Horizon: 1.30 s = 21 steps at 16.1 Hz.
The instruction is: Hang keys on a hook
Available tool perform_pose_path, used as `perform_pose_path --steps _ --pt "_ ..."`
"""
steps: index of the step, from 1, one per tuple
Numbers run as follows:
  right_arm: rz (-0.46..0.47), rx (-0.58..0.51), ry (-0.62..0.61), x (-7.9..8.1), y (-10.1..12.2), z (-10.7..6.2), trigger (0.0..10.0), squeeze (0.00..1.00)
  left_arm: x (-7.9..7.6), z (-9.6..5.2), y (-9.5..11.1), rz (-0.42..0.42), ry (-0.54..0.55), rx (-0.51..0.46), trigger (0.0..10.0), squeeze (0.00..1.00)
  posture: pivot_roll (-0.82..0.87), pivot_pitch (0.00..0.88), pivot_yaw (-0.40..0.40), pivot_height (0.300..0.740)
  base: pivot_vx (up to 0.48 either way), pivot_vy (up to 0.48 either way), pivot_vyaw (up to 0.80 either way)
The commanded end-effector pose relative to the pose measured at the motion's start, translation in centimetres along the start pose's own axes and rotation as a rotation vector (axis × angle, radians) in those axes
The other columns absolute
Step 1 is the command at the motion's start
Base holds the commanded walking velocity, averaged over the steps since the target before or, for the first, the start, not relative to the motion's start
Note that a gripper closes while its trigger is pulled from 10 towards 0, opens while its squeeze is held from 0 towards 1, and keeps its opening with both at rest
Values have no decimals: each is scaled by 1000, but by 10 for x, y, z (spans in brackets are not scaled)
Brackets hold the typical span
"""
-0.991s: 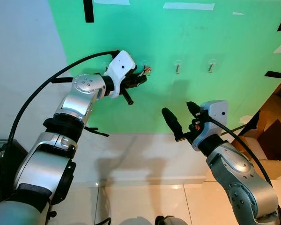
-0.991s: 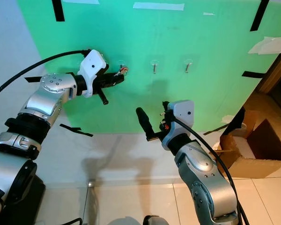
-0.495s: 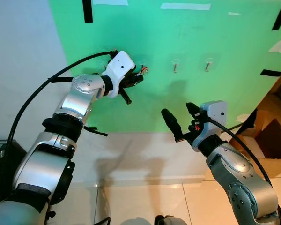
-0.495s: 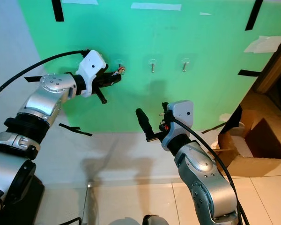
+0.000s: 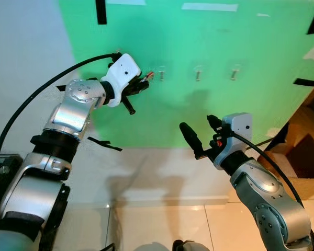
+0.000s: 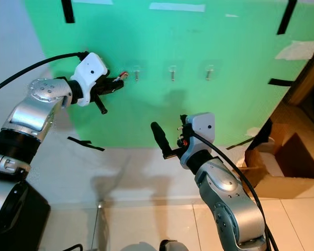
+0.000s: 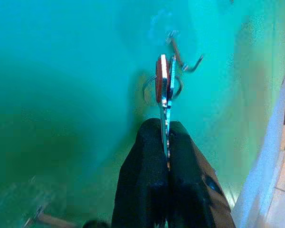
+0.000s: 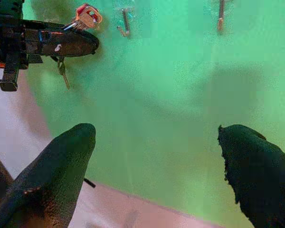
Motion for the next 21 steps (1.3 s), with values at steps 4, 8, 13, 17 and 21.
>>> perform_pose_path --steps 4,8,13,17,21 --pt "-11 -9 6 1 4 -1 10000 0 -10 -6 -1 -7 -46 12 10000 0 -61 0 -5 740 0 0 0" --pt "-11 -10 4 0 5 -1 10000 0 -16 -2 7 -38 -54 -41 10000 0 -65 0 -3 740 0 0 0" --pt "-11 -13 9 0 6 0 10000 0 -25 11 32 -23 -124 -129 10000 0 -66 0 -9 740 0 0 0" --pt "-13 -15 4 -1 7 0 10000 0 -20 22 33 44 -79 -81 10000 0 -69 0 -6 740 0 0 0" --pt "-11 -16 1 -1 7 0 10000 0 -22 27 30 121 -81 -39 10000 0 -69 0 -6 740 0 0 0"
Point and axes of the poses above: a point about 5 cm out from each wrist's last joint towards the gripper, its own z axis pointing out of the wrist towards the gripper, its own y axis along the axis of the wrist's last joint, x = y × z, the point moved 3 cm from there along z, pointing out of the wrist towards the gripper, and after that the axes turned 9 degrees about -z, right-handed, at the moved point
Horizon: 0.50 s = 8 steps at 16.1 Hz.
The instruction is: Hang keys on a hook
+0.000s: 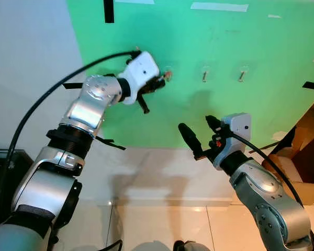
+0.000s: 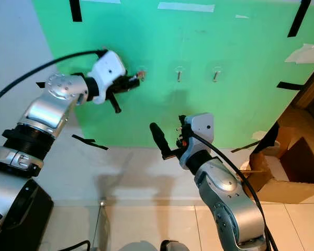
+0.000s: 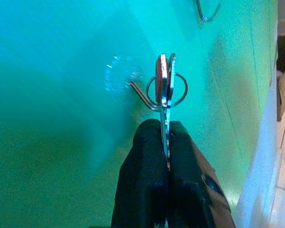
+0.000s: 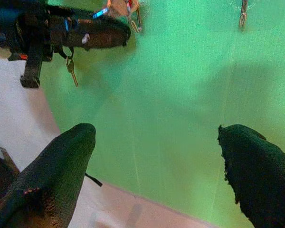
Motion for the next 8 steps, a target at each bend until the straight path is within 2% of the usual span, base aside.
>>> perform_pose_path --steps 1,4,8 --pt "-11 -19 -7 -1 7 0 10000 0 3 1 7 38 9 -1 10000 0 -69 0 -6 740 0 0 0" --pt "-11 -19 -8 -2 7 0 10000 0 -2 6 4 55 -13 21 10000 0 -72 0 -3 740 0 0 0" --pt "-9 -20 -9 -2 8 0 10000 0 3 6 -3 92 29 80 10000 0 -72 0 -3 740 0 0 0"
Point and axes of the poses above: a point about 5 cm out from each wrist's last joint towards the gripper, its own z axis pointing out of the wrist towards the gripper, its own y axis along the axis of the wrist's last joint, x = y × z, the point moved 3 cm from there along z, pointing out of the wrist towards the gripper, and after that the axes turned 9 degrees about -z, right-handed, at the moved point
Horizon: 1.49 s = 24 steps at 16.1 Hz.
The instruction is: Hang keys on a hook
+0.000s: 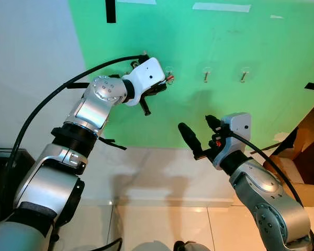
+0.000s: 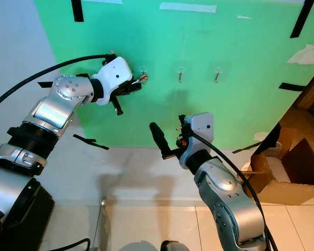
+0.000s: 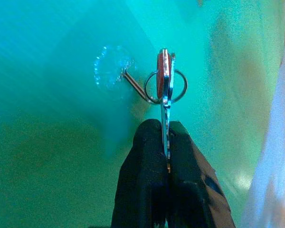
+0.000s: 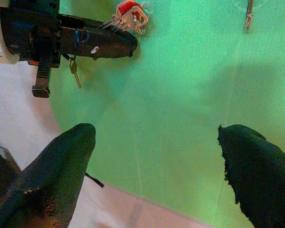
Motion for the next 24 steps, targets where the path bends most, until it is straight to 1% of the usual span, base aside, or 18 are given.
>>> perform_pose_path --steps 1,3,7,8,10,12,13,14,15,17,18,19,20,21,22,24 --pt "-9 -18 -10 -2 7 0 10000 0 5 -1 -3 31 25 38 10000 0 -72 0 -3 740 0 0 0" --pt "-7 -17 -9 -2 7 0 10000 0 6 -6 -7 54 30 59 10000 0 -72 0 -3 740 0 0 0" --pt "-6 -15 -8 -2 6 0 10000 0 5 -13 -8 57 22 60 10000 0 -72 0 -3 740 0 0 0" --pt "-7 -15 -7 -1 6 -1 10000 0 6 -18 -8 36 24 49 10000 0 -69 0 -4 740 0 0 0" --pt "-6 -15 -6 -1 6 -1 10000 0 5 -23 -7 -1 12 33 10000 0 -68 0 -4 740 0 0 0" --pt "-5 -17 5 0 6 -1 10000 0 2 -25 -12 -28 12 31 10000 0 -62 0 -10 740 0 0 0" --pt "-5 -19 8 1 6 0 10000 0 2 -23 -11 -47 19 15 10000 0 -62 0 -10 740 0 0 0" --pt "-5 -24 11 1 8 0 10000 0 2 -21 -4 -84 26 -27 10000 0 -62 0 -10 740 0 0 0" --pt "-4 -24 11 1 8 0 10000 0 2 -20 -3 -88 27 -33 10000 0 -62 0 -10 740 0 0 0" --pt "-7 -29 17 2 9 1 10000 0 -3 -15 15 -47 -2 -128 10000 0 -63 0 -13 740 0 0 0" --pt "-7 -33 20 2 10 1 10000 0 -4 -14 18 -57 -15 -141 10000 0 -65 0 -11 740 0 0 0" --pt "-6 -37 19 2 11 1 10000 0 -4 -14 15 -38 -17 -114 10000 0 -66 0 -9 740 0 0 0" --pt "-4 -38 18 1 11 1 10000 0 -2 -14 6 17 1 -58 10000 0 -66 0 -9 740 0 0 0" --pt "-3 -38 17 1 11 1 10000 0 2 -14 -2 37 36 -20 10000 0 -66 0 -9 740 0 0 0" --pt "-2 -38 16 2 10 1 10000 0 7 -14 -9 40 70 5 10000 0 -66 0 -9 740 0 0 0" --pt "0 -40 17 2 11 1 10000 0 8 -15 -16 43 72 36 10000 0 -65 0 -5 740 0 0 0"
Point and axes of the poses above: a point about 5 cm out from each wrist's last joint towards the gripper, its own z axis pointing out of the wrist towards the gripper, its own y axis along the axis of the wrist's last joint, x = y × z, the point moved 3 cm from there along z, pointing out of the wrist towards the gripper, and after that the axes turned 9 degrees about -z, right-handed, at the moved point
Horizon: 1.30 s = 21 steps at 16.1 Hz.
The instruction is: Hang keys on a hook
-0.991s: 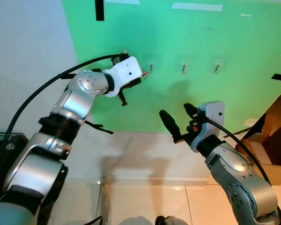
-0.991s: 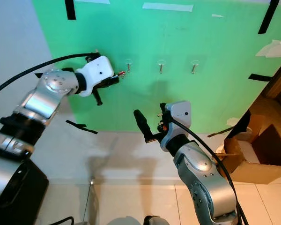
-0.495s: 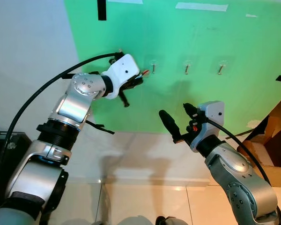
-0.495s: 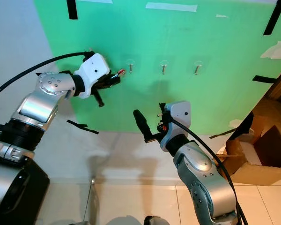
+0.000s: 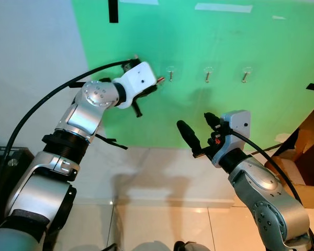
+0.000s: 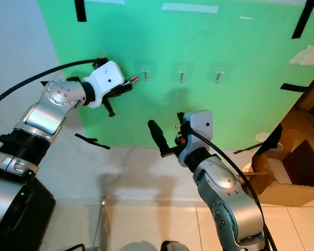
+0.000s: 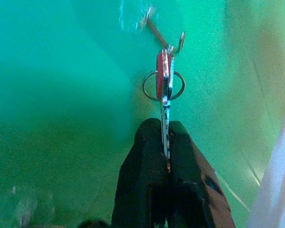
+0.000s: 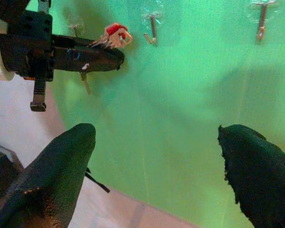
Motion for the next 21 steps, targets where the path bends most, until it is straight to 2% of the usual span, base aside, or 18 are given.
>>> perform_pose_path --steps 1,3,5,8,11,12,16,21 --pt "-5 -22 5 0 7 -1 10000 0 1 -1 -3 31 1 27 10000 0 -65 0 -7 740 0 0 0" --pt "-6 -23 7 0 7 -1 10000 0 -3 -1 -6 34 -28 31 10000 0 -65 0 -8 740 0 0 0" --pt "-6 -22 8 0 7 -1 10000 0 -4 1 8 -5 -32 -53 10000 0 -65 0 -9 740 0 0 0" --pt "-8 -22 12 0 8 0 10000 0 -2 6 24 -36 -33 -119 10000 0 -67 0 -12 740 0 0 0" --pt "-4 -33 36 3 11 -1 10000 0 -1 11 30 -8 -28 -124 10000 0 -72 0 -7 740 0 0 0" --pt "0 -55 49 5 15 -1 10000 0 2 14 31 28 -7 -115 10000 0 -74 0 -4 740 0 0 0" --pt "7 -93 49 6 21 0 10000 0 -1 21 31 39 -12 -107 10000 0 -75 0 -1 740 0 0 0" --pt "4 -103 40 5 24 1 10000 0 -2 25 18 108 -11 -42 10000 0 -77 0 0 740 0 0 0"
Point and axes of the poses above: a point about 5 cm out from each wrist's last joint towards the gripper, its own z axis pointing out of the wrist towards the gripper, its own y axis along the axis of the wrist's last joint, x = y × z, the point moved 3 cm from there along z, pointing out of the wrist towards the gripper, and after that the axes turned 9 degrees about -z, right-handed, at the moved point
